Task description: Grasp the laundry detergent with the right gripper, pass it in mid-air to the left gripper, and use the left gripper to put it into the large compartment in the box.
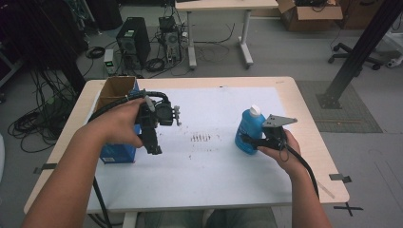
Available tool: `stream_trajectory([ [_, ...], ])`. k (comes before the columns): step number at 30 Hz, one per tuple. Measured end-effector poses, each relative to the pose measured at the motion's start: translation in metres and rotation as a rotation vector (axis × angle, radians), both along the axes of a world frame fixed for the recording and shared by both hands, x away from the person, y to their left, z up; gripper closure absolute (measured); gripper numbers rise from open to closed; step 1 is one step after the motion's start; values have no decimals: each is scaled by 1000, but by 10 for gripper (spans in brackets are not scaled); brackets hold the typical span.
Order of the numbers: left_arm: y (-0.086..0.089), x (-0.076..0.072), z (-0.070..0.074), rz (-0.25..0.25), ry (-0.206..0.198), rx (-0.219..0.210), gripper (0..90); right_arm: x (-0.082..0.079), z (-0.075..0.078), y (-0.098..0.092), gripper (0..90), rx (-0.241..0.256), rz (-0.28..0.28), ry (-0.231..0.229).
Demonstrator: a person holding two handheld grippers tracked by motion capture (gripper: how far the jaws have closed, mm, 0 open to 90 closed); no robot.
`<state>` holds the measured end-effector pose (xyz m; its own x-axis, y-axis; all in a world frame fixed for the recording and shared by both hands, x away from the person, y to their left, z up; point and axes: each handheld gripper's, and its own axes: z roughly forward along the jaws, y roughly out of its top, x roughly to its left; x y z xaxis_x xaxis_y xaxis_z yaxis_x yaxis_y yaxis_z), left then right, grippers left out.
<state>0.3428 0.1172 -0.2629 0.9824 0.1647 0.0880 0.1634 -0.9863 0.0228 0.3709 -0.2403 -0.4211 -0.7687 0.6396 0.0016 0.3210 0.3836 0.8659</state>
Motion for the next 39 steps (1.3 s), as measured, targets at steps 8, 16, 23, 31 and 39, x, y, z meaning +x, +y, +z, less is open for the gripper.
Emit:
stream_trajectory([
  [8,-6,-2,3,-12,-2,-2,4,-1,1,0,458,-19,23,-20],
  [16,-8,-4,10,-16,-4,-6,4,-7,25,-4,460,-10,92,-31],
  [23,-12,-6,16,-23,-10,-8,4,-17,57,-6,459,-5,205,-51],
  [31,-19,-9,24,-39,-12,-14,4,-26,73,-2,458,-39,330,-35],
  [39,-28,-12,28,-55,-2,-11,4,-30,72,5,456,-66,434,-21],
])
